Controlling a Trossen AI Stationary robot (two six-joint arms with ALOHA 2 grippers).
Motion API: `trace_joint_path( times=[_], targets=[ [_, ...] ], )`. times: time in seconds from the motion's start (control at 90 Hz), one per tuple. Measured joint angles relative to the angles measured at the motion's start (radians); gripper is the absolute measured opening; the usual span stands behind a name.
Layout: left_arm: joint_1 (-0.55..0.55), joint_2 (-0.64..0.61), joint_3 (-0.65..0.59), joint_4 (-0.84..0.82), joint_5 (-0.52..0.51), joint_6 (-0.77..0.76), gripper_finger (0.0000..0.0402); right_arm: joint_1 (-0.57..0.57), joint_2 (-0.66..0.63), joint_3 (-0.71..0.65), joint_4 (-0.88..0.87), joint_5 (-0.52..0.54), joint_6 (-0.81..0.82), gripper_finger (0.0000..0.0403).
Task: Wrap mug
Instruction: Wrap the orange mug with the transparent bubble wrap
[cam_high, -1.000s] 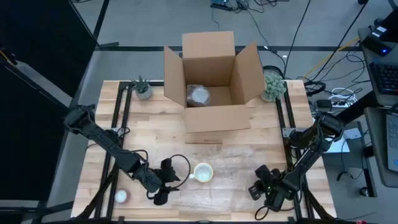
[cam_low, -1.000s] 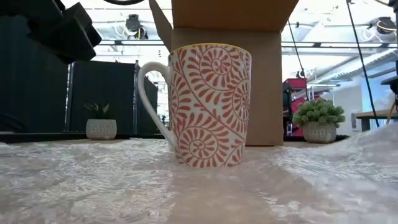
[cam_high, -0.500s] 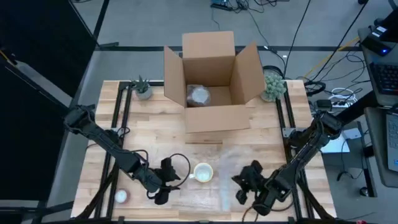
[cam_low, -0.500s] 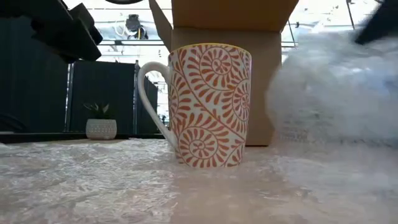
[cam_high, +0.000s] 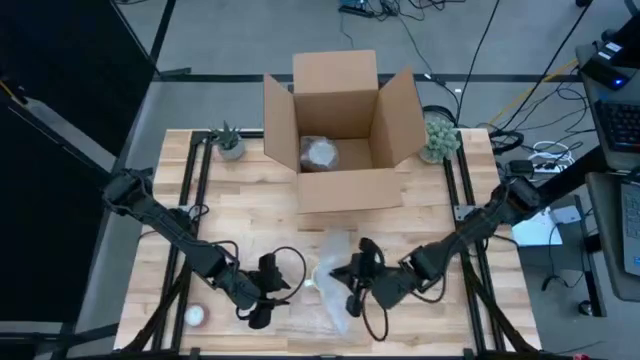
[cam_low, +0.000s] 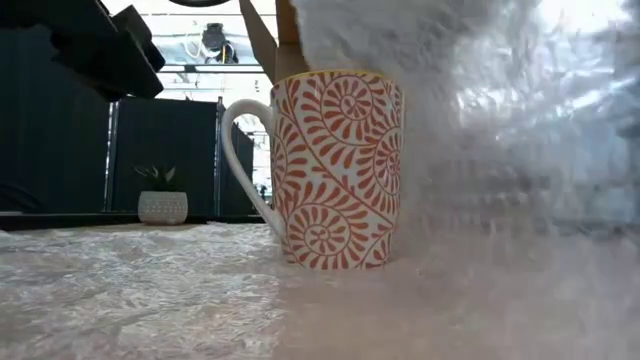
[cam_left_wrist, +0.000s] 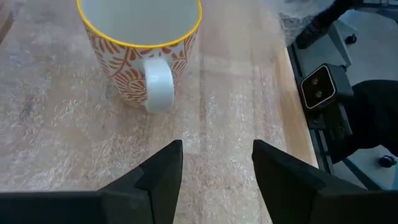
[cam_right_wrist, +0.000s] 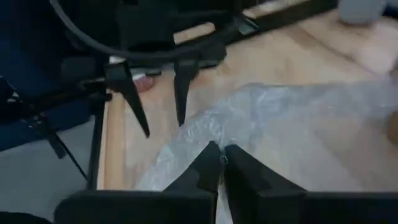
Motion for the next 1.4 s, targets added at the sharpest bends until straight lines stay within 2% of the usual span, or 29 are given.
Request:
trace_joint_path(
  times=[0.267, 0.433, 0.533, 0.656, 0.822, 0.922, 1.056, 1.289, 1.4],
  targets=[
    [0.0, 0.0, 0.0, 0.0, -0.002, 0.0, 0.018, -0.098, 0.138, 0.0, 0.157, -0.182, -0.03, 0.0],
    [0.0, 0.0, 0.0, 0.0, -0.002, 0.0, 0.018, -0.118, 0.191, 0.0, 0.164, -0.261, 0.068, 0.0004],
    [0.0, 0.0, 0.0, 0.0, -0.002, 0.0, 0.018, -0.123, 0.192, 0.0, 0.187, -0.281, 0.027, 0.0025],
    [0.0, 0.0, 0.0, 0.0, -0.002, 0.0, 0.018, -0.123, 0.191, 0.01, 0.2, -0.281, -0.076, 0.0071],
    [0.0, 0.0, 0.0, -0.001, -0.002, 0.0, 0.018, -0.134, 0.186, 0.116, 0.069, -0.281, -0.26, 0.0137],
    [0.0, 0.0, 0.0, -0.001, -0.002, 0.0, 0.018, -0.138, 0.186, 0.224, -0.133, -0.281, -0.348, 0.016],
    [0.0, 0.0, 0.0, -0.001, -0.002, 0.0, 0.018, -0.142, 0.185, 0.37, -0.412, -0.281, -0.346, 0.0168],
    [0.0, 0.0, 0.0, -0.002, -0.002, 0.001, 0.018, -0.147, 0.184, 0.388, -0.302, -0.423, -0.334, 0.0164],
    [0.0, 0.0, 0.0, -0.002, 0.013, 0.001, 0.018, -0.141, 0.165, 0.387, -0.386, -0.465, -0.333, 0.0166]
  ],
)
